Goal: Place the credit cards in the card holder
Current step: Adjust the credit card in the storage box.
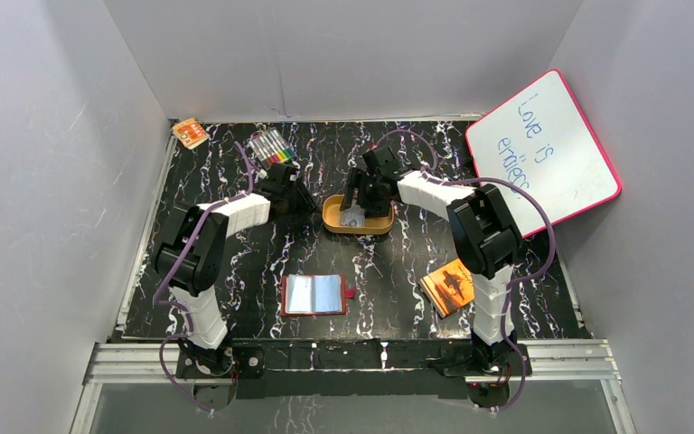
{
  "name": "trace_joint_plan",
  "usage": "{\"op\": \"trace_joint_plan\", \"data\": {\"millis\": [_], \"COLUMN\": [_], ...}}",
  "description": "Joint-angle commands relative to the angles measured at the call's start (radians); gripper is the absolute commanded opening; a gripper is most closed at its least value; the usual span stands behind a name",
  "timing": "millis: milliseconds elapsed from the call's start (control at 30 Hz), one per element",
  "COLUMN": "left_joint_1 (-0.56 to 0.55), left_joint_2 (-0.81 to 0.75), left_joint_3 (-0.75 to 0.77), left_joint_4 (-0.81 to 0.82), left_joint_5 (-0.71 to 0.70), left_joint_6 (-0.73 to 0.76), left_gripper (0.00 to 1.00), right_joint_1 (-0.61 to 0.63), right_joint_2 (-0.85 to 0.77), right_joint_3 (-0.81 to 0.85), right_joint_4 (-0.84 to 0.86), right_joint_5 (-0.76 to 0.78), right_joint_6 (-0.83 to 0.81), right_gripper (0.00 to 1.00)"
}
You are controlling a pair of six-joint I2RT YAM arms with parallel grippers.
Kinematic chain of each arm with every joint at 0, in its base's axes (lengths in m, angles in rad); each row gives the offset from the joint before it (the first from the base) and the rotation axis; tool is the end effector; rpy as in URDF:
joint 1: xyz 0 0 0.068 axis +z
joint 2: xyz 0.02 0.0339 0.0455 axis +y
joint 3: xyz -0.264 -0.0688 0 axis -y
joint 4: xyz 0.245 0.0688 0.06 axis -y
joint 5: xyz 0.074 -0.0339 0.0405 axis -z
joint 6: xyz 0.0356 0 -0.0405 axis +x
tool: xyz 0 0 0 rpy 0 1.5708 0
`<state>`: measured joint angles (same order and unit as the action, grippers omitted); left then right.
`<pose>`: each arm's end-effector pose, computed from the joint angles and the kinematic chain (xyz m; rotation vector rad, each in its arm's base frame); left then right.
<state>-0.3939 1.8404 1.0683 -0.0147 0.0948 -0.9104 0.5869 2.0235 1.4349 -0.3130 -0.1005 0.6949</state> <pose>0.3542 -0.1509 0.1625 -0.5862 2.4094 -0.7155 0.3648 0.2469 0.1790 0.0945 2.5879 0.6426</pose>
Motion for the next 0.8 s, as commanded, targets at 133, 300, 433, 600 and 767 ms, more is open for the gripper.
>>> {"op": "trace_joint_plan", "data": {"millis": [133,300,433,600,767], "left_joint_1": [-0.016,-0.016,-0.017,-0.016,-0.013], "left_joint_2": [0.009,0.010,0.011,0.005,-0.028], "left_joint_3": [-0.056,-0.058,-0.056,-0.042,-0.019], "left_joint_4": [-0.041,-0.039,-0.041,-0.066,-0.114], "left_joint_5": [0.060,0.066,0.067,0.061,0.040], "left_joint_6": [-0.012,-0.009,-0.008,0.003,0.024], "left_gripper": [0.48,0.48,0.48,0.48,0.50], "right_joint_1": [0.037,0.047,0.054,0.056,0.037], "right_joint_2": [0.070,0.088,0.097,0.076,0.007], "right_joint_3": [0.059,0.084,0.102,0.105,0.073], "right_joint_4": [-0.017,-0.018,-0.020,-0.035,-0.059], "right_joint_5": [-0.018,-0.022,-0.027,-0.009,0.039], "right_joint_6": [0.043,0.051,0.057,0.051,0.017], "right_gripper": [0.83,0.81,0.81,0.81,0.82]}}
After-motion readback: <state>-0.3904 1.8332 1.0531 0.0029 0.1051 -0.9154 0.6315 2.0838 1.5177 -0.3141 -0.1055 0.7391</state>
